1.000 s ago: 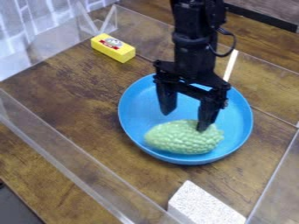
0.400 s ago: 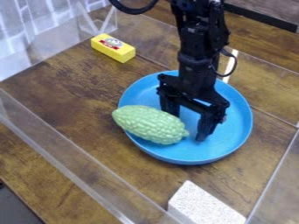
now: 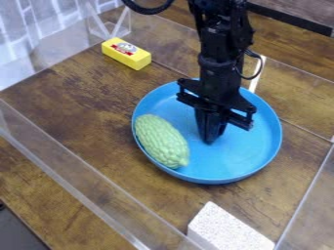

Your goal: Remove the green object from inside the blue tray and put it on the table

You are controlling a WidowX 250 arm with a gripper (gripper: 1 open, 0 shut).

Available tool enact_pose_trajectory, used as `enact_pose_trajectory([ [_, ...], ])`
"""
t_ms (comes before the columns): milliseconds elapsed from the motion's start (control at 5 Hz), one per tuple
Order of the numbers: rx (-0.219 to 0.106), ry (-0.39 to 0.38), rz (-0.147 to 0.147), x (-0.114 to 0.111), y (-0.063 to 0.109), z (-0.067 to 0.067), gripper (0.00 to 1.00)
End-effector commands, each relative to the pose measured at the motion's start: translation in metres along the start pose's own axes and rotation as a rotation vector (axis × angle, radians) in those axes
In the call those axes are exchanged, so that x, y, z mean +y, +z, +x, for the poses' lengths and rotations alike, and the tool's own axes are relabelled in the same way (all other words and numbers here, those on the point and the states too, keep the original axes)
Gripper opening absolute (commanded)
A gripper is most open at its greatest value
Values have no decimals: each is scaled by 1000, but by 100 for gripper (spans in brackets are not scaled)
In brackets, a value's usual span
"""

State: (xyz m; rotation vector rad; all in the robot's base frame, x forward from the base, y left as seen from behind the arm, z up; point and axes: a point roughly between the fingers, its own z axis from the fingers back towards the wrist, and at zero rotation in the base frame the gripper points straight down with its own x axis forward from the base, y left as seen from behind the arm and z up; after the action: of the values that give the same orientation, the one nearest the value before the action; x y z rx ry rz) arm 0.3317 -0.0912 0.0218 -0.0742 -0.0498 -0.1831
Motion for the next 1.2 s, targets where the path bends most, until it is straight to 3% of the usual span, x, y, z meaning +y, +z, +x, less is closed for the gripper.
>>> enact_pose_trajectory([
  [0,-1,-17,-5,4,-1,2,0],
  [200,-2,-22,-9,9,-3,5,0],
  [400,-2,-25,-14,12,-6,7,100],
  [600,-1,-24,-17,14,-7,9,100],
  [800,9,-19,-14,15,-9,7,0],
  [1000,19,-12,-12,15,-10,5,0],
])
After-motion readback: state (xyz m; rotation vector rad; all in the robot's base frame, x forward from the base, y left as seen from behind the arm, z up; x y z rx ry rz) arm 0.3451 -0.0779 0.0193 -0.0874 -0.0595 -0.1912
